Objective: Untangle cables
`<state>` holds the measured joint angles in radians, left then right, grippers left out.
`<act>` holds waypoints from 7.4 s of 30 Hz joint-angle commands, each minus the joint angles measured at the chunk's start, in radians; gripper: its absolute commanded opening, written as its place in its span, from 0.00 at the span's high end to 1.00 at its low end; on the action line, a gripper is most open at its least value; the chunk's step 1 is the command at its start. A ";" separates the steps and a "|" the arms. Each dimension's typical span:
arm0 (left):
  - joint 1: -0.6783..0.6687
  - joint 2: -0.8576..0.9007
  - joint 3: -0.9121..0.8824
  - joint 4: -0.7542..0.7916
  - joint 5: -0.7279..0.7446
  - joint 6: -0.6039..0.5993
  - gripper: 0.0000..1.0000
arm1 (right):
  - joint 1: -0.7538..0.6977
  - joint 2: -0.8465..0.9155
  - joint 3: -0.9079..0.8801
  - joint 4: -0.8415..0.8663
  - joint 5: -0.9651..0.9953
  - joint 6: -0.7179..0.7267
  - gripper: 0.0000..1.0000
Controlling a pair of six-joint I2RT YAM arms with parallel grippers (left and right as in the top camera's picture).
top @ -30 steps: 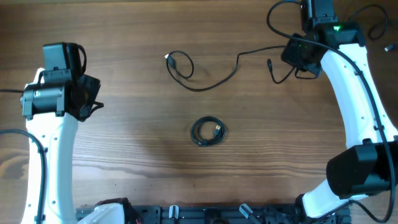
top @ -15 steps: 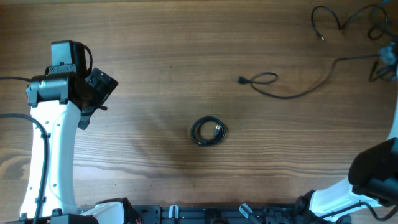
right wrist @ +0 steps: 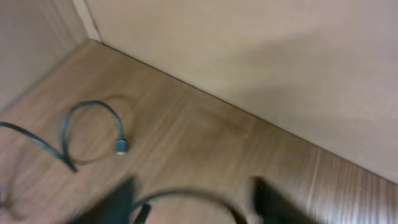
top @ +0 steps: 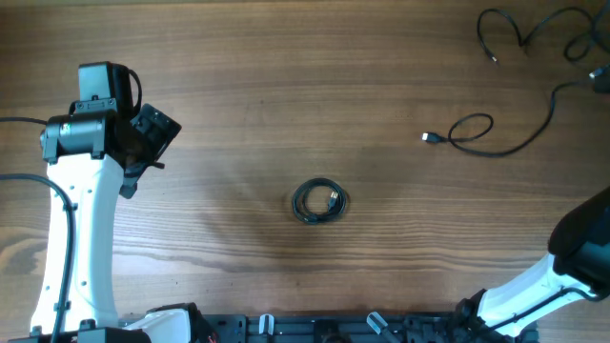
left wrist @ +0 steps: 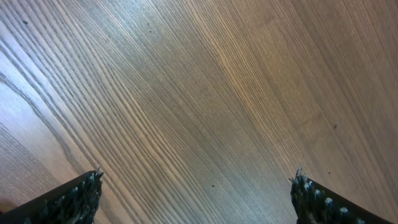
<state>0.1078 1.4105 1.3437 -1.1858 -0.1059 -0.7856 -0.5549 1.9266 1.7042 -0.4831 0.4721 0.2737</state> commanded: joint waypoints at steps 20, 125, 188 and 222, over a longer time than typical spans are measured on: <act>0.006 0.004 0.001 0.000 0.001 0.019 0.00 | 0.195 0.012 -0.049 -0.703 -0.864 0.050 0.00; 0.006 0.004 0.001 0.000 0.001 0.019 0.00 | 0.369 0.190 -0.175 -0.647 -0.656 -0.035 0.67; 0.006 0.004 0.001 0.000 0.001 0.019 0.00 | 0.030 0.134 0.136 -0.442 -0.285 -0.085 0.00; 0.006 0.004 0.001 0.000 0.001 0.019 0.00 | -0.244 0.414 0.135 -0.114 -0.422 0.077 0.00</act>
<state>0.1078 1.4109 1.3437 -1.1858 -0.1059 -0.7822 -0.8009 2.3791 1.8503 -0.5510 0.0410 0.2916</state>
